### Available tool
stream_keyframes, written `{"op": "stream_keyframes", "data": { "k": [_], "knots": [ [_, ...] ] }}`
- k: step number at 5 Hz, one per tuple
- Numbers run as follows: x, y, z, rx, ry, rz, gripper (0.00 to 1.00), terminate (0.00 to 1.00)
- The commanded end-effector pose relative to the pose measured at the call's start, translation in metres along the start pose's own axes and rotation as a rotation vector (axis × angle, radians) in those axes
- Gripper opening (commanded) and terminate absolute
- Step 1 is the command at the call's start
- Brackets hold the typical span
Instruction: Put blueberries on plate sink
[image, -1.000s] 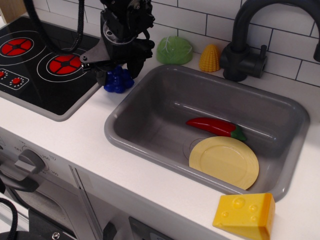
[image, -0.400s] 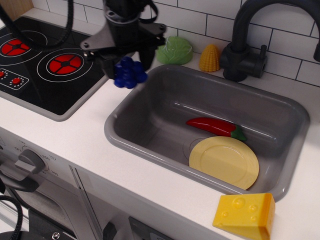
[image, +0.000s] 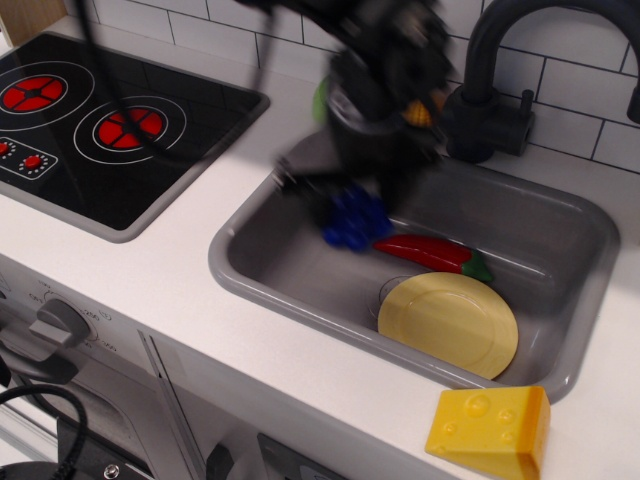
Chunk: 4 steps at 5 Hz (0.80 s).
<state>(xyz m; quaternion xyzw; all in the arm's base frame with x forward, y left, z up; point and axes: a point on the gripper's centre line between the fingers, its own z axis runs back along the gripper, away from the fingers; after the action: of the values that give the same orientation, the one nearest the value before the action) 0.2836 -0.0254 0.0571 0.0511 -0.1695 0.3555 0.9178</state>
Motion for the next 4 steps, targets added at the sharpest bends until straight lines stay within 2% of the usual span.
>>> {"op": "stream_keyframes", "data": {
  "k": [1,2,3,4],
  "knots": [
    [-0.041,-0.028,-0.007,-0.009,0.007,-0.044,0.00,0.00],
    [-0.047,-0.038,-0.015,0.000,0.022,-0.031,0.00,0.00],
    [-0.049,-0.041,-0.016,0.011,0.012,-0.014,1.00,0.00],
    [-0.051,-0.034,-0.014,0.009,0.004,-0.018,1.00,0.00]
  ]
}}
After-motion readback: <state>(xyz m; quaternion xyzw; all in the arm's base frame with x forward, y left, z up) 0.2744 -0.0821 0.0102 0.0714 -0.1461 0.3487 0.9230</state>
